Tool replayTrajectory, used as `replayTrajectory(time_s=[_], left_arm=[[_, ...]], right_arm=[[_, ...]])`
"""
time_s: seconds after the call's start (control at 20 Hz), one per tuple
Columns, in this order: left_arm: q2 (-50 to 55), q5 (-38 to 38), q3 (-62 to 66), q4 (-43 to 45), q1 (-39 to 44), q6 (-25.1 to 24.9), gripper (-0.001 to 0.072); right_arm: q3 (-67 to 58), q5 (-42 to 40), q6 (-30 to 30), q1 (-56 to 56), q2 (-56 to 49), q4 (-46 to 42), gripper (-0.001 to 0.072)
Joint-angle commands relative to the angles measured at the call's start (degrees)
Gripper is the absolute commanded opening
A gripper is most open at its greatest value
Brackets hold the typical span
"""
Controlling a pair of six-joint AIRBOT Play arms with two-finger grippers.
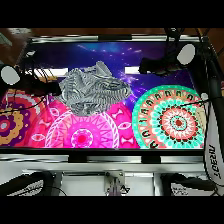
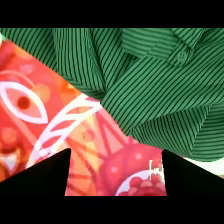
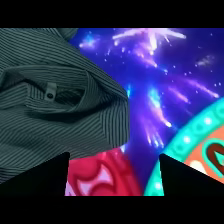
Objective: Fold the shirts.
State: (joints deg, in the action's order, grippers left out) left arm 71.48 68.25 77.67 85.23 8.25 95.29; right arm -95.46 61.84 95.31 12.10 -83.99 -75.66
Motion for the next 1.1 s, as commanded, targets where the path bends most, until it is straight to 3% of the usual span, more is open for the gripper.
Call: replayTrajectory(time_s=[0.0,0.5,0.75,1.05], left_arm=[[1.14,-11.04,0.0,-0.28,-0.02,0.0,0.0681],[9.53,-20.35,0.17,0.02,-0.07,-0.04,0.0673],[12.7,-21.09,0.15,-1.01,0.0,-0.02,0.0673],[14.16,-21.4,0.11,-1.88,0.63,-0.04,0.0672]], right_arm=[[0.0,-7.93,-1.07,-0.02,-3.04,7.58,0.0682],[-0.09,-11.3,0.07,-0.02,-19.37,22.99,0.0682],[-0.09,-10.25,0.44,0.24,-23.93,26.21,0.0681],[-0.2,-16.52,2.16,2.49,-26.67,27.91,0.0673]])
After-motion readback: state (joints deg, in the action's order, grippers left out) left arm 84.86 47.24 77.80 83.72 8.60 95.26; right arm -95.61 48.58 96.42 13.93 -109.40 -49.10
